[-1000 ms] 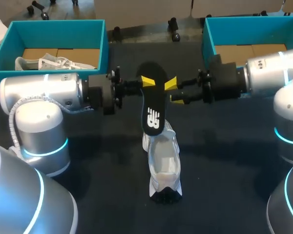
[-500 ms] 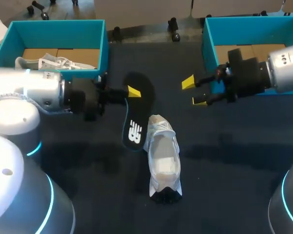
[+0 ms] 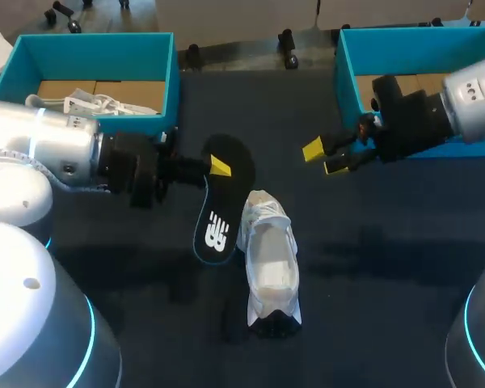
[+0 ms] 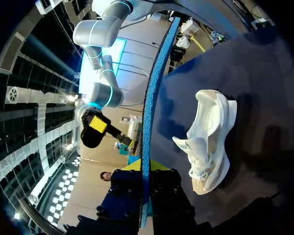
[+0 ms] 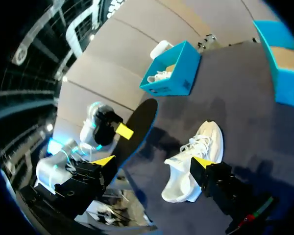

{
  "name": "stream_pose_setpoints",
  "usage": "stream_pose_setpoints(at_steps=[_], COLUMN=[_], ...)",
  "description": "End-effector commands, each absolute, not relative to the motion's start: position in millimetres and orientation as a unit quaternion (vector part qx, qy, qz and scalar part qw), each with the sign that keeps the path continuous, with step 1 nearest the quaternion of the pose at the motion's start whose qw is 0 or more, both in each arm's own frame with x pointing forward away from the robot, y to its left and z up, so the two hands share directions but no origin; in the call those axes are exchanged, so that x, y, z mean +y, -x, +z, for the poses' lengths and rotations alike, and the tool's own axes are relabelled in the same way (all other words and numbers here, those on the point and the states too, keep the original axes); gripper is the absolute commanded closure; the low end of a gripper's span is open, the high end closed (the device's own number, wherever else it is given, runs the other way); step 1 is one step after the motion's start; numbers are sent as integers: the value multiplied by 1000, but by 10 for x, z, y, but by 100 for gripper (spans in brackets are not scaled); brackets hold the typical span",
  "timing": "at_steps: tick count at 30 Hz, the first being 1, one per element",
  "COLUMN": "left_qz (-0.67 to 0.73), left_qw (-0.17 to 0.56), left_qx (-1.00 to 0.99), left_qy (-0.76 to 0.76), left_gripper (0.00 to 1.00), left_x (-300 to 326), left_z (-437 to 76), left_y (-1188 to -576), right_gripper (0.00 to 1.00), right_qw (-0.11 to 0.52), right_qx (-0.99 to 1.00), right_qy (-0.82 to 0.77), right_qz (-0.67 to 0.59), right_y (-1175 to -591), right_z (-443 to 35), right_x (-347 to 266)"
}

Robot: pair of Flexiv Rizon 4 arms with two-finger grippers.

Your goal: Take the shoe out of the shoebox, open the shoe tongue, remove and reinsert the insole, then place the shoe into the shoebox

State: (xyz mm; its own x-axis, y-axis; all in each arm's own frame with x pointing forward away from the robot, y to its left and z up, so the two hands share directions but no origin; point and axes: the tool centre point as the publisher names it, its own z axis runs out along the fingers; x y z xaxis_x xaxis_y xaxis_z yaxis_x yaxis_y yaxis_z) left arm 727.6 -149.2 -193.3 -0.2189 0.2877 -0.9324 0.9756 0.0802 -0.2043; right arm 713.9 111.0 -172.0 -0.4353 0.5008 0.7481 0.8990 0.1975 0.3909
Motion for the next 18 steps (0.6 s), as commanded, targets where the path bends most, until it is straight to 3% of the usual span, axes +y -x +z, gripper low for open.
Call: stream_pose_setpoints(at_steps=[1, 5, 18], left_qz=[-453, -482, -482], left_qw=[353, 275, 275], left_qx=[648, 662, 662], left_qy=[-500, -504, -504], left_gripper=[100, 100, 100], left_x=[-1333, -1277, -1277], left_z=[-1804, -1819, -1819], left_y=[-7035, -6838, -6838], right_gripper=[0, 0, 0], right_qw=[173, 119, 119], right_qx=[-850, -895, -895], right_qy=[329, 190, 190], right_qz=[-372, -385, -385], right_y=[-7062, -6929, -6929], right_z=[-1706, -1840, -1840], right_x=[901, 849, 849])
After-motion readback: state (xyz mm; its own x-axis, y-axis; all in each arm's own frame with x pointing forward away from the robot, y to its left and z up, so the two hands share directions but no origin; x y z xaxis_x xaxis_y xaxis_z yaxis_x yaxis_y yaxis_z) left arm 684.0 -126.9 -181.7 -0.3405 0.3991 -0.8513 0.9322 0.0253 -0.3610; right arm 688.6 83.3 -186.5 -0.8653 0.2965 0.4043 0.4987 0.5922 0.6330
